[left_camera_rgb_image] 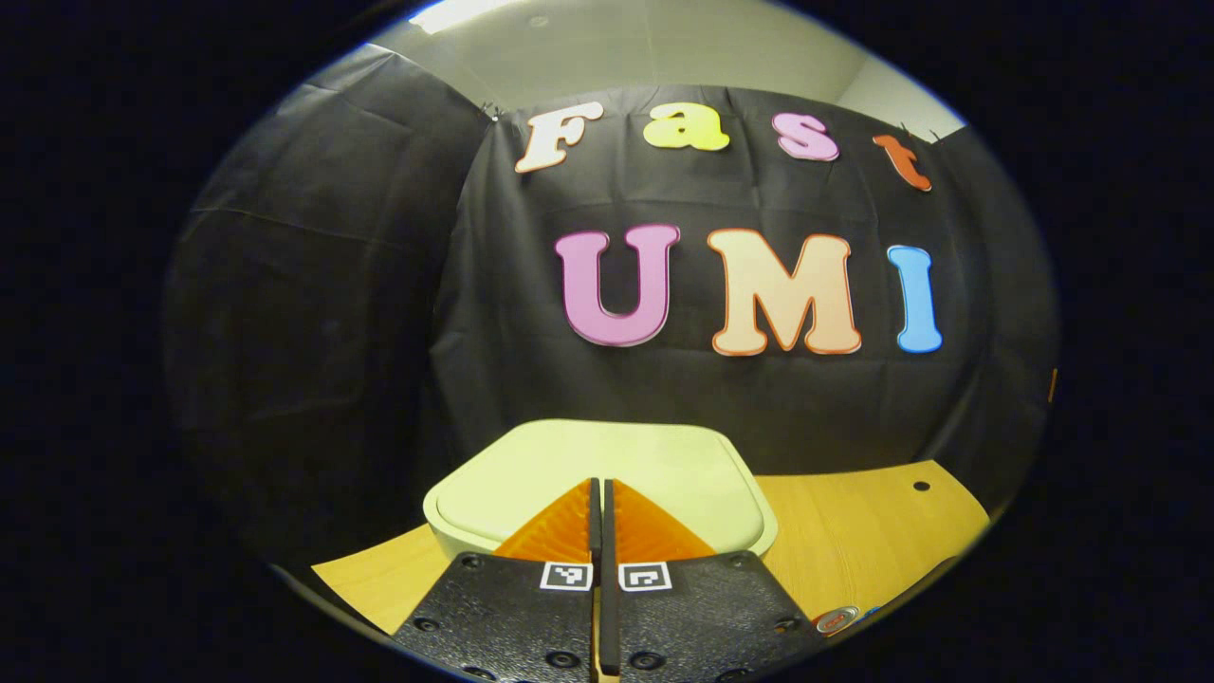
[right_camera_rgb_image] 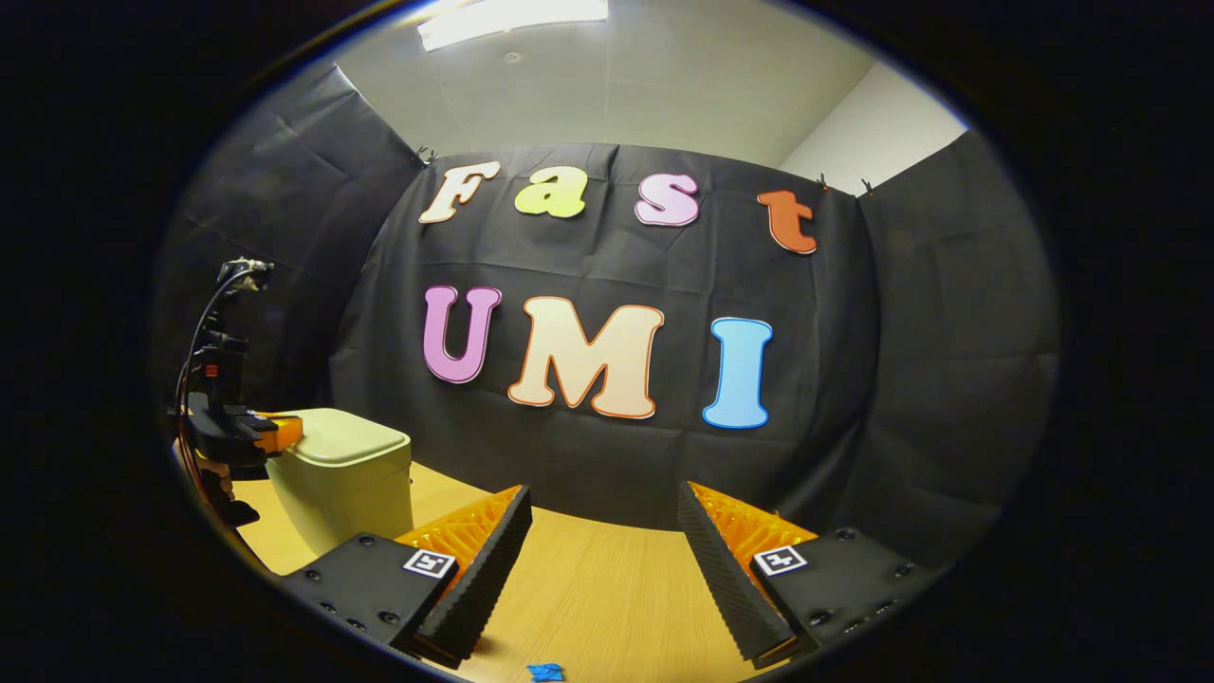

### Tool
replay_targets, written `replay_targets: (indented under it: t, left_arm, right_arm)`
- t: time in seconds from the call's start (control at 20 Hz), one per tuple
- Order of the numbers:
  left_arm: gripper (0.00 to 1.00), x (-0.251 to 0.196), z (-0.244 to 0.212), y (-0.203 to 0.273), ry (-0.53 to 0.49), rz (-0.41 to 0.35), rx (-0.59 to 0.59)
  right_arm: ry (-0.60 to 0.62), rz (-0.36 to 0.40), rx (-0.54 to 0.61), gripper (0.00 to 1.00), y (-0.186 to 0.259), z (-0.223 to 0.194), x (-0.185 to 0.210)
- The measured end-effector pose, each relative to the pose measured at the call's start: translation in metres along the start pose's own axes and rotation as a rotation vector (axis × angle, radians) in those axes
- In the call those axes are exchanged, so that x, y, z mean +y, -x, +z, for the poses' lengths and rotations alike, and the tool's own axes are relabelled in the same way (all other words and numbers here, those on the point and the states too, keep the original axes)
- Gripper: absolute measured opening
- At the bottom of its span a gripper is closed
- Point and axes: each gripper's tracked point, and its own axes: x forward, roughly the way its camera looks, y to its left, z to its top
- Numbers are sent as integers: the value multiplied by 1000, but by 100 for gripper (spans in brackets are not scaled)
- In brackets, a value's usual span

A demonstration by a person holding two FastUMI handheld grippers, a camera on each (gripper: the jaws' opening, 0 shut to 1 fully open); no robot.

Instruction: Press the lid of the desktop garbage bin to open it, pick up the crumpled paper on the desktop and throw it into the bin, then pick up the pop can on the desktop and drop it into the bin, and finally close the garbage bin lid.

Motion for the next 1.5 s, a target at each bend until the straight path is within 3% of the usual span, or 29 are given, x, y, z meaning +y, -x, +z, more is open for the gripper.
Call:
replay_targets:
  t: [0.1,0.2,0.4,0.65,0.9,1.0,1.15,1.5]
  left_arm:
    - [0,-4,-1,-2,12,-11,-22]
    - [0,-4,1,0,-67,-11,-60]
    - [0,-9,19,5,-64,-26,-88]
    - [0,-19,69,22,-68,-19,-196]
    - [0,-55,120,59,-21,-109,-303]
    - [35,-77,129,77,-28,-168,-320]
    - [93,-91,139,99,-54,-191,-357]
    - [96,-116,135,135,-58,-230,-345]
  right_arm:
    - [1,3,15,98,1,-6,-2]
    - [-21,11,5,98,3,-3,-5]
    - [-34,24,-14,98,3,1,-20]
    - [-85,40,-15,98,-3,0,-36]
    - [-86,85,-6,98,-5,-12,-36]
    - [-94,110,17,98,-7,-25,-30]
    - [-104,151,67,100,-11,-53,-18]
    - [-90,190,254,98,-12,-160,6]
